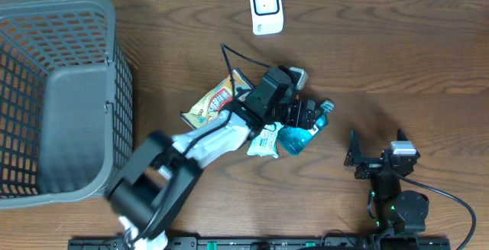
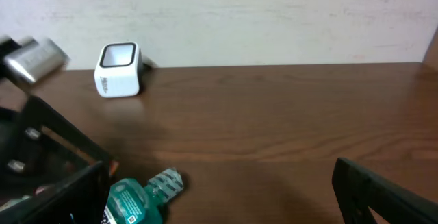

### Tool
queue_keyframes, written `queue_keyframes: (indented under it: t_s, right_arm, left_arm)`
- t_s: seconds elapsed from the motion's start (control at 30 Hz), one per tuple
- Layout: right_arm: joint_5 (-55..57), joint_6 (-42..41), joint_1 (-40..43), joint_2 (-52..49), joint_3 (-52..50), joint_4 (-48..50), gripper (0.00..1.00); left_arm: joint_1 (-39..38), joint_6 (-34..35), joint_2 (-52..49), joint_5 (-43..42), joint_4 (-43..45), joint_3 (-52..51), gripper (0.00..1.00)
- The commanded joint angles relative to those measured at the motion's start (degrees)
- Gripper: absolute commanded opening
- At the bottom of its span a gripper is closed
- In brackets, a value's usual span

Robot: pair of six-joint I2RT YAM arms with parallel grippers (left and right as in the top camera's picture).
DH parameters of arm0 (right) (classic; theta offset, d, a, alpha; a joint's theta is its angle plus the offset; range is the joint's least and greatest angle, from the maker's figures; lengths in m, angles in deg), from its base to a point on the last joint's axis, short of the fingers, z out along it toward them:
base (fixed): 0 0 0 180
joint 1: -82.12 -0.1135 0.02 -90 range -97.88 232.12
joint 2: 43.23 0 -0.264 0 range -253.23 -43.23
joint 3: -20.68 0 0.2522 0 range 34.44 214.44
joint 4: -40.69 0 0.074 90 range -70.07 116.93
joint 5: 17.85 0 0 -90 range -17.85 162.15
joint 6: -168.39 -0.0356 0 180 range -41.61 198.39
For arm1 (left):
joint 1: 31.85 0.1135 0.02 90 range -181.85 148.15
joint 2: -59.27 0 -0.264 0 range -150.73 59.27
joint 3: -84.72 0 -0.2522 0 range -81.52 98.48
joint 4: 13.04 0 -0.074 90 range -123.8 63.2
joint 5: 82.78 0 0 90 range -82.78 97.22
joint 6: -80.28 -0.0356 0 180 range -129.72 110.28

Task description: Scan the item barcode

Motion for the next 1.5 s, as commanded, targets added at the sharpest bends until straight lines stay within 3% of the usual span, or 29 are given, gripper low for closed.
queue_keyframes:
  t_s: [0.0, 0.23, 0.33, 0.43, 0.63, 0.83, 1.03, 1.3, 1.47]
  right_arm:
    - [0.28, 0.63, 0.13, 0.26, -0.07, -0.20, 0.99]
    - [0.28, 0.63, 0.13, 0.26, -0.07, -0.20, 0.99]
    - [0.28, 0.66, 0.13, 0.26, -0.07, -0.22, 0.99]
    - [0.28, 0.66, 0.13, 0.26, -0.07, -0.20, 0.99]
    - [0.28, 0.63, 0.13, 0.26, -0.07, -0.20, 0.99]
    - [0.28, 0.63, 0.13, 0.26, -0.07, -0.20, 0.99]
    - [0.28, 0.66, 0.13, 0.26, -0.07, -0.20, 0.99]
    - [0.28, 0.63, 0.13, 0.26, -0.07, -0.20, 0.99]
    - [0.28, 0.63, 0.13, 0.26, -0.07, -0.20, 0.99]
  left_arm:
    - [-0.04, -4.57, 8.44, 10.64, -5.25, 1.38, 0.98]
    - [-0.04, -10.69, 25.51, 27.76, -16.65, 1.62, 0.98]
    - [-0.04, -12.44, 32.81, 31.56, -16.96, 2.36, 0.98]
    - [-0.04, -18.47, 41.86, 32.74, -17.09, 4.61, 0.98]
    - [-0.07, -24.17, 51.41, 41.31, -22.62, 7.87, 0.98]
    - [-0.07, -24.57, 56.37, 49.16, -31.41, 8.00, 0.98]
    - [-0.07, -19.39, 54.86, 49.09, -39.80, 8.00, 0.98]
    - [-0.07, 0.46, 47.63, 48.96, -58.29, 7.34, 0.98]
    - [-0.07, 7.13, 43.32, 48.98, -63.43, 5.01, 0.98]
